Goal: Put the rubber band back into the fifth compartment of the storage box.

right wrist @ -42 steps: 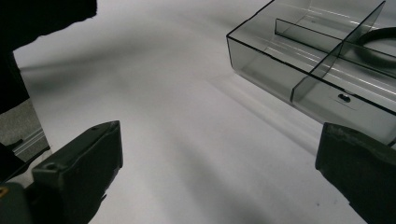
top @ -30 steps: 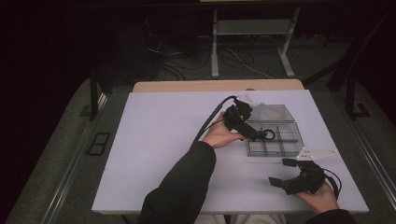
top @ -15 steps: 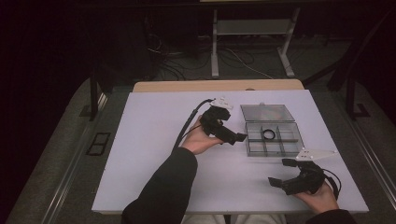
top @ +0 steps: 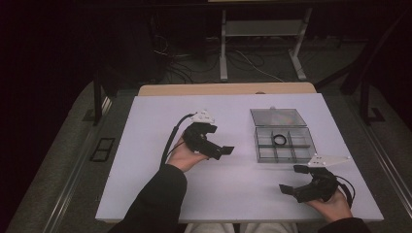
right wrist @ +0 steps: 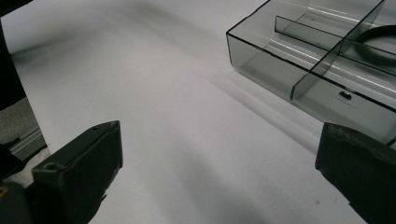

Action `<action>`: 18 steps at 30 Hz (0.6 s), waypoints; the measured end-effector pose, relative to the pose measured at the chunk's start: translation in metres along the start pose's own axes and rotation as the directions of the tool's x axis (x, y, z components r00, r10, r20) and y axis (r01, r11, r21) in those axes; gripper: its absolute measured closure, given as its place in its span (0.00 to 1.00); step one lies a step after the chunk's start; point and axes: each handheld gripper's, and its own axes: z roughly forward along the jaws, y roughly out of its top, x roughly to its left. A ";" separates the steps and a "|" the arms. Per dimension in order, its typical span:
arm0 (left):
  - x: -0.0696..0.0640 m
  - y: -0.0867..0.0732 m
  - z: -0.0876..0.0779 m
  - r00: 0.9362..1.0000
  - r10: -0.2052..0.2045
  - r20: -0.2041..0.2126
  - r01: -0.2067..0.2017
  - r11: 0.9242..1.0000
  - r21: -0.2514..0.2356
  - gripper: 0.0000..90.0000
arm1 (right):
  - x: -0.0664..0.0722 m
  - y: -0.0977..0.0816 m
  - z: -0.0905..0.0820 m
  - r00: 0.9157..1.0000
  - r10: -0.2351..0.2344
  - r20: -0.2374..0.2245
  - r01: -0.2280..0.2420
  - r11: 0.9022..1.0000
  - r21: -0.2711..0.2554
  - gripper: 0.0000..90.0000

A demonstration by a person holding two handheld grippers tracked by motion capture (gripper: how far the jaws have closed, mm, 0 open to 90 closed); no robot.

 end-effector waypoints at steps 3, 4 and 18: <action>0.000 -0.009 -0.007 1.000 -0.018 -0.008 0.018 1.000 -0.021 0.00 | 0.000 0.000 0.000 1.000 0.006 0.001 -0.006 1.000 0.003 0.01; 0.000 -0.012 -0.009 1.000 -0.017 -0.011 0.016 1.000 -0.019 0.00 | 0.001 0.000 0.000 1.000 0.007 0.000 -0.007 1.000 0.004 0.00; -0.009 -0.059 -0.034 0.997 -0.064 -0.040 0.061 0.995 -0.076 0.00 | 0.000 0.000 0.001 1.000 -0.003 0.008 0.003 1.000 -0.002 0.00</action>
